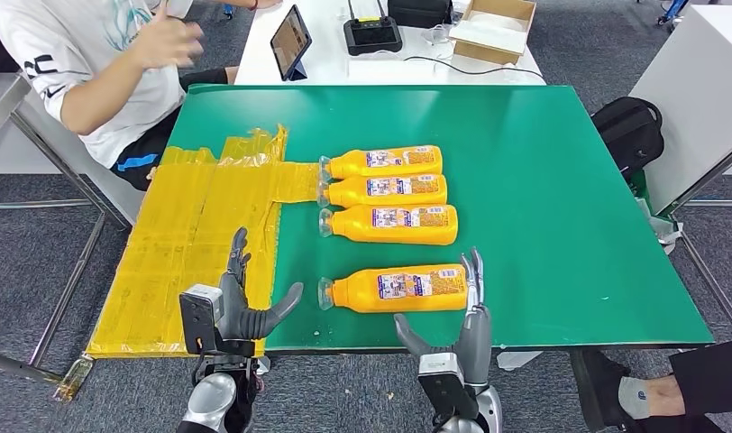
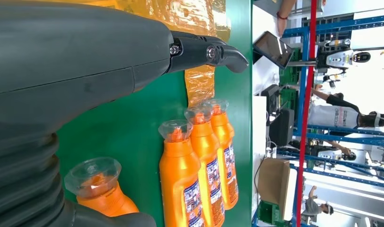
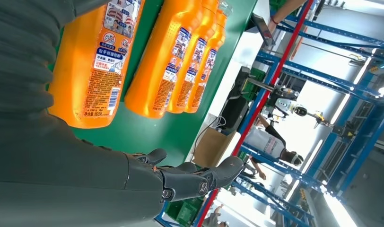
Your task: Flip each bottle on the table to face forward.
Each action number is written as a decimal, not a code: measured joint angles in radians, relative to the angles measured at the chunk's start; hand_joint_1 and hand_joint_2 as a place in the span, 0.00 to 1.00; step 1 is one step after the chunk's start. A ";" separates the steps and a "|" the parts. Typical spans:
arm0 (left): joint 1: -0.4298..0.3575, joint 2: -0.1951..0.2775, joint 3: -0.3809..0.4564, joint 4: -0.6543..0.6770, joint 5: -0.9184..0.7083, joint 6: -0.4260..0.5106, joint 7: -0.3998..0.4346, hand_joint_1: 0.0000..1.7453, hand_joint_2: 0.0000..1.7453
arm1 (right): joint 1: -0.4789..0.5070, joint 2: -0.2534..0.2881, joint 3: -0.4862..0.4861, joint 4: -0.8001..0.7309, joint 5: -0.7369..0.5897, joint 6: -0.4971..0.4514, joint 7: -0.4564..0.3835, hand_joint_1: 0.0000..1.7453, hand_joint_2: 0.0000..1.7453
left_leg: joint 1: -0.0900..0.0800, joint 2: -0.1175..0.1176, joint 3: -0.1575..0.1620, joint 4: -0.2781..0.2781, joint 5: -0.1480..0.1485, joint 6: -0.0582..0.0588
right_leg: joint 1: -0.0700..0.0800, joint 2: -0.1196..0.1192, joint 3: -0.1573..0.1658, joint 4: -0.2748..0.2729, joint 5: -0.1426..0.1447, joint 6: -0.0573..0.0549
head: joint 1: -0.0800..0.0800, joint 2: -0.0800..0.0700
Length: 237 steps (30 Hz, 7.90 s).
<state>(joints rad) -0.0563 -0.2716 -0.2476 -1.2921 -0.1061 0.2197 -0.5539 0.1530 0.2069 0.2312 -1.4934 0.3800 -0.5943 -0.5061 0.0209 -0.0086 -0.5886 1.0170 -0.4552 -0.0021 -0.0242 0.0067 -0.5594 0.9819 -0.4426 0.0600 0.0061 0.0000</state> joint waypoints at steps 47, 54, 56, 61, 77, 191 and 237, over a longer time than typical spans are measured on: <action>-0.108 0.003 0.036 0.099 -0.105 -0.009 0.003 0.00 1.00 | -0.500 -0.362 0.221 0.380 0.312 0.637 0.398 0.00 1.00 | 0.000 -0.001 -0.001 0.000 0.003 0.001 | 0.000 0.000 0.001 0.000 0.003 0.003 | 0.000 0.000; -0.124 0.003 0.043 0.115 -0.100 -0.009 -0.001 0.00 1.00 | -0.505 -0.361 0.259 0.386 0.247 0.579 0.262 0.00 1.00 | 0.000 -0.001 -0.001 0.000 0.003 0.001 | 0.000 0.000 0.000 0.000 0.003 0.003 | 0.000 0.000; -0.130 0.003 0.042 0.122 -0.105 -0.005 -0.004 0.00 1.00 | -0.497 -0.349 0.261 0.360 0.234 0.534 0.214 0.00 1.00 | 0.000 -0.001 -0.001 0.000 0.003 0.001 | 0.000 0.000 0.000 0.000 0.003 0.003 | 0.000 0.000; -0.147 0.003 0.027 0.136 -0.110 -0.002 -0.006 0.00 1.00 | -0.487 -0.329 0.265 0.311 0.225 0.550 0.200 0.00 1.00 | 0.000 -0.001 -0.001 0.000 0.003 0.001 | 0.000 0.000 0.000 0.000 0.003 0.003 | 0.000 0.000; -0.151 0.003 0.025 0.176 -0.101 -0.007 0.004 0.00 1.00 | -0.486 -0.369 0.294 0.374 0.344 0.565 0.302 0.00 1.00 | -0.002 -0.001 -0.001 0.000 0.003 0.002 | -0.002 0.000 0.000 0.000 0.003 0.003 | 0.000 0.000; -0.105 0.010 -0.141 0.022 0.371 -0.361 0.097 0.00 1.00 | -0.335 -0.021 0.152 0.357 0.179 -0.039 -0.079 1.00 1.00 | -0.003 -0.001 -0.001 0.000 0.003 0.002 | -0.003 0.000 0.000 0.001 0.003 0.003 | 0.000 0.000; -0.102 0.012 -0.114 0.048 0.398 -0.348 0.077 1.00 1.00 | -0.428 0.056 0.309 0.611 0.121 0.029 -0.088 0.00 0.00 | -0.003 -0.001 -0.001 0.000 0.003 0.002 | -0.003 0.000 -0.001 0.001 0.003 0.003 | -0.001 0.000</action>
<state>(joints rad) -0.1584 -0.2598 -0.3614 -1.2440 0.2920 -0.1281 -0.4768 -0.2750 0.2625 0.5404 -0.8820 0.5010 -0.5656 -0.5942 0.0181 -0.0093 -0.5897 1.0173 -0.4523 -0.0005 -0.0273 0.0066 -0.5602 0.9826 -0.4400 0.0634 0.0055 0.0000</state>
